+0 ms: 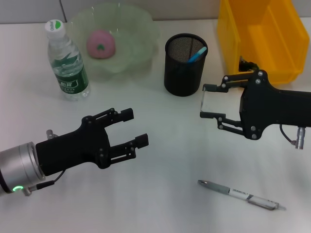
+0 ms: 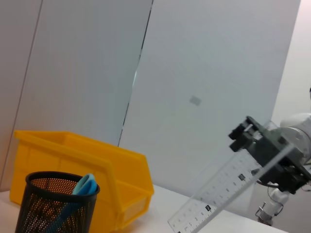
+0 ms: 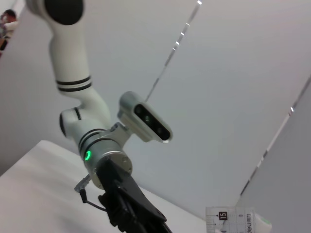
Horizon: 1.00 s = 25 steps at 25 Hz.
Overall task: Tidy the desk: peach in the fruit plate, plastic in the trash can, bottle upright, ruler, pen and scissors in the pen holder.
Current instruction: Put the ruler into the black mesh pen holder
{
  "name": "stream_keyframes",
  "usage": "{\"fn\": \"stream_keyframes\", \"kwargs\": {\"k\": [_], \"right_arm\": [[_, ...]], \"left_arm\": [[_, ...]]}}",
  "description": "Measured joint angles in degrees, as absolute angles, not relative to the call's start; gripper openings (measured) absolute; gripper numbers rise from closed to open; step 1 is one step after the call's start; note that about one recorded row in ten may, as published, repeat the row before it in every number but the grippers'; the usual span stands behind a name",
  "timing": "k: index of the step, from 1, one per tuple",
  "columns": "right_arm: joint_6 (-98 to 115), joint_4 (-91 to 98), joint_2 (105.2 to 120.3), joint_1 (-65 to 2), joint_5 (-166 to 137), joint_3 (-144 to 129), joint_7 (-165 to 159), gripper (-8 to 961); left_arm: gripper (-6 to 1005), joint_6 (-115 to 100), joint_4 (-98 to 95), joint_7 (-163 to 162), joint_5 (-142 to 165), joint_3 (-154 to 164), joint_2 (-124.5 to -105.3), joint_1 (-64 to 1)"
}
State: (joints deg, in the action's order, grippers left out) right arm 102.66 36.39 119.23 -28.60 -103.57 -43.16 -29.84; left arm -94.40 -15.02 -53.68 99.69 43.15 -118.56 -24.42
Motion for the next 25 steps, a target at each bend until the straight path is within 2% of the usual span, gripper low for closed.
{"fn": "stream_keyframes", "kwargs": {"k": [25], "right_arm": [[104.1,30.8,119.52,-28.1,-100.2,-42.7,1.4,381]], "left_arm": [[770,-93.9,-14.8,-57.2,99.0,42.0,-118.56,-24.3]]}}
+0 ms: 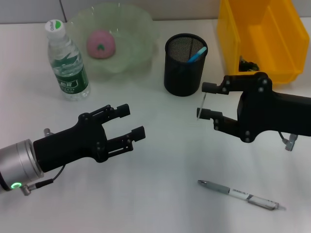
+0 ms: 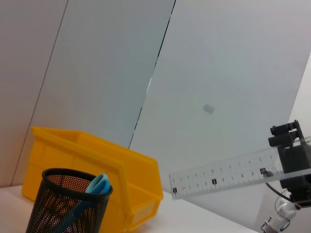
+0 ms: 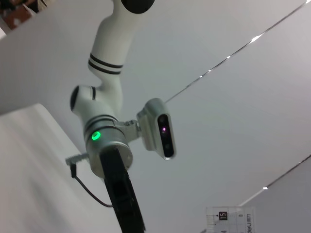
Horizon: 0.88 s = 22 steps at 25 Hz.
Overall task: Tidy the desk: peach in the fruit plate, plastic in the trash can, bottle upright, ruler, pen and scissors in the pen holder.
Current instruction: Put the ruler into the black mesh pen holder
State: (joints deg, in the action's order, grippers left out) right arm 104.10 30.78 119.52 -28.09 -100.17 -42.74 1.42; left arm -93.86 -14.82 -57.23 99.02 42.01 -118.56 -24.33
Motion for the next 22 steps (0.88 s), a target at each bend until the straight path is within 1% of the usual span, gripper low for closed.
{"fn": "stream_keyframes", "kwargs": {"k": [13,22], "right_arm": [[101.0,29.5,119.58,-28.9,-98.1,-43.3,5.3,380],[98.1,26.9,119.55,-31.0,-98.0,-43.2,11.9,381]], "left_arm": [[770,-93.9,-14.9,-58.0,98.6,42.0,-118.56,-24.2],[770,-93.9,-14.4,-58.0,98.6,42.0,-118.57,-24.3]]}}
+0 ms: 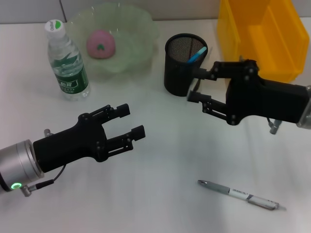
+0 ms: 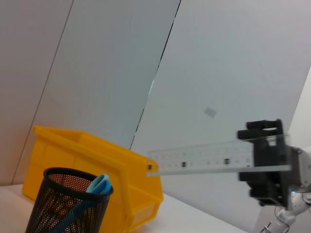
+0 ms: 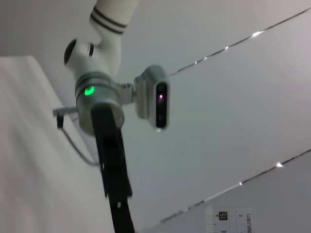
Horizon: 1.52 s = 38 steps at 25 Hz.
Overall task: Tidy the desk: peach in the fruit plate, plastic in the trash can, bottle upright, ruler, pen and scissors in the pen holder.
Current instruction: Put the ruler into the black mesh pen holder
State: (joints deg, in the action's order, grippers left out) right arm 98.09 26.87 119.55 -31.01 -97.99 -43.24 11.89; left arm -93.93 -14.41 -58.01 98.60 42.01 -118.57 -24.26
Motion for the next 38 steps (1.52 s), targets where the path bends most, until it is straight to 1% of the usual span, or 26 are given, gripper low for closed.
{"fn": "stream_keyframes", "kwargs": {"k": [14,26,31,38], "right_arm": [[90.8,22.8,119.53,-35.1,-98.0,-43.2,19.2,381],[82.2,15.9,119.51,-41.2,-94.8,-42.8,17.7,380],[81.3,15.4,119.55,-41.7,-93.4,-42.9,9.7,381],[79.5,13.2,119.55,-42.2,-88.5,-43.2,7.4,381]], "left_arm": [[770,-94.2,-14.2,-57.8,98.6,42.1,-118.65,-24.3],[770,-94.2,-14.1,-57.5,98.6,42.4,-118.65,-24.5],[770,-94.3,-14.1,-57.4,98.8,42.5,-118.65,-24.5],[770,-94.3,-14.2,-57.4,98.9,42.5,-118.62,-24.6]]}}
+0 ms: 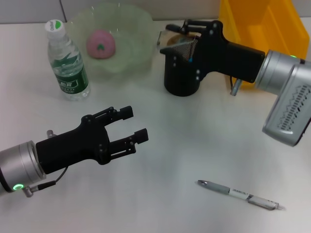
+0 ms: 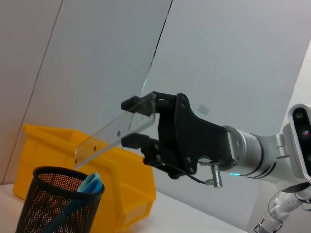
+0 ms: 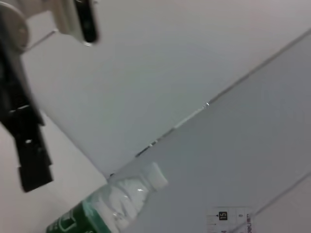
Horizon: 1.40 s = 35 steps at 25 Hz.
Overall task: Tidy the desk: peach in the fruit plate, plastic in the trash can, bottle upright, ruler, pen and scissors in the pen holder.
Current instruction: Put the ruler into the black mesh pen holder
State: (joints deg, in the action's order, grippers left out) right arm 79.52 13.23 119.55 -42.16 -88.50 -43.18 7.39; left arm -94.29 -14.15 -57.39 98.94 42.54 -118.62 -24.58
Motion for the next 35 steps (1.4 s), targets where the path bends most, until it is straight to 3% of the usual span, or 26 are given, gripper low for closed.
{"fn": "stream_keyframes", "kwargs": {"k": [35], "right_arm": [[67.9,4.0,119.87,-46.4,-74.4,-42.6,-27.1,380]], "left_arm": [[770,-94.5,-14.6,-57.0,99.1,44.1,-118.48,-24.8]]}}
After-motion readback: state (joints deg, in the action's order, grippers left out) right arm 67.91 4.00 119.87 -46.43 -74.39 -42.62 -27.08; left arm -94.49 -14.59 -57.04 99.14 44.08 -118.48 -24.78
